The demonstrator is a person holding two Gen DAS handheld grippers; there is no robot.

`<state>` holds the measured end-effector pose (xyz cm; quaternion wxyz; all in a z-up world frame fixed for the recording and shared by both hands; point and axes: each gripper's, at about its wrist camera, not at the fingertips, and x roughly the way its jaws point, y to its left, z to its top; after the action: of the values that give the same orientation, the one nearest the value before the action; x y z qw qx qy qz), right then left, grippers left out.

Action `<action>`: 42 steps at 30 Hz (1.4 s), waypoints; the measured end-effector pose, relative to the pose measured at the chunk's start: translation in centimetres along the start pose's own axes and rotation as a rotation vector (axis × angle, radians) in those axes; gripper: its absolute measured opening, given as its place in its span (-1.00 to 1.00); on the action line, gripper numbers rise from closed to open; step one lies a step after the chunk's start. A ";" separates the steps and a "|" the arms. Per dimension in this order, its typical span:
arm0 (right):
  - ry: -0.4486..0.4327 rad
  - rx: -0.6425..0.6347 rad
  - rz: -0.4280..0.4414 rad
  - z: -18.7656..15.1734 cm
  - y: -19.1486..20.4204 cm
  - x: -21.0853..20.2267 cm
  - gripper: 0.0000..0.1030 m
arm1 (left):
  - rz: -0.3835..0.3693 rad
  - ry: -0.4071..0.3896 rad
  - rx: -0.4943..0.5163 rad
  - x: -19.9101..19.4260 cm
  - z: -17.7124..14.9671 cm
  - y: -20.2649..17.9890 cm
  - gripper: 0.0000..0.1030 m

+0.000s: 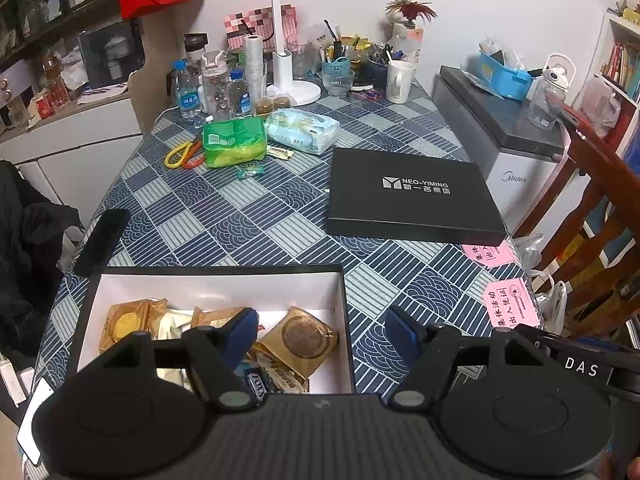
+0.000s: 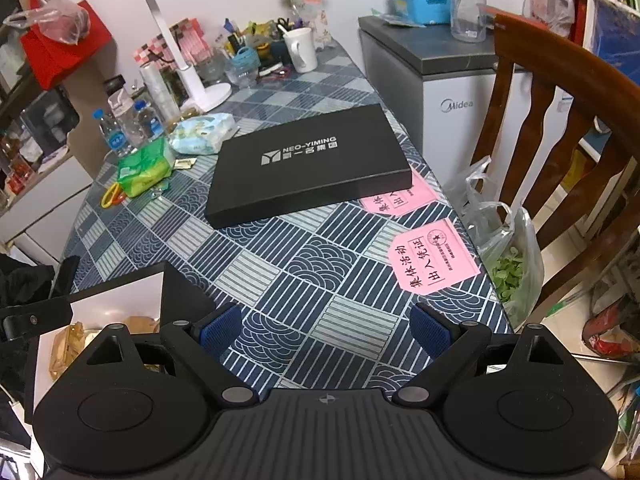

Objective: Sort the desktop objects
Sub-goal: 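Move both tools over the table toward the black NEO-YIMING lid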

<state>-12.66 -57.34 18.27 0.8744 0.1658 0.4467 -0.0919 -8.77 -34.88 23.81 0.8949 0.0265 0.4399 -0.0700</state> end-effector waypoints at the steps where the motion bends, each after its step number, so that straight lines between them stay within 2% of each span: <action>1: 0.002 0.001 0.000 0.1 0.1 0.1 0.78 | 0.000 -0.002 -0.001 0.0 0.1 0.0 0.63; 19: 0.022 0.033 -0.023 1.7 1.3 -1.7 0.78 | -0.014 -0.020 -0.018 -1.3 0.6 0.1 0.63; 23: 0.087 0.051 -0.045 2.6 1.9 -1.6 0.78 | -0.003 -0.003 -0.023 -1.4 1.2 0.4 0.63; 26: 0.153 0.074 -0.035 3.7 2.4 -1.5 0.78 | 0.010 -0.004 -0.029 -1.4 1.9 0.6 0.63; 28: 0.166 0.089 -0.024 4.6 2.9 -2.0 0.78 | 0.015 -0.004 -0.034 -1.3 2.6 0.8 0.63; 32: 0.155 0.045 -0.099 6.8 4.6 -3.4 0.78 | 0.028 -0.004 -0.033 -1.2 4.2 1.0 0.63; 35: 0.140 0.048 -0.124 8.5 5.3 -4.7 0.78 | 0.029 -0.001 -0.033 -1.2 5.5 1.2 0.63; 42: 0.003 0.008 -0.146 13.0 8.2 -9.7 0.78 | 0.027 0.018 -0.059 0.0 7.7 1.9 0.63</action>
<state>-6.02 -54.44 34.91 0.8639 0.1365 0.4586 -0.1570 -2.48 -33.83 28.47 0.8922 0.0067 0.4493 -0.0446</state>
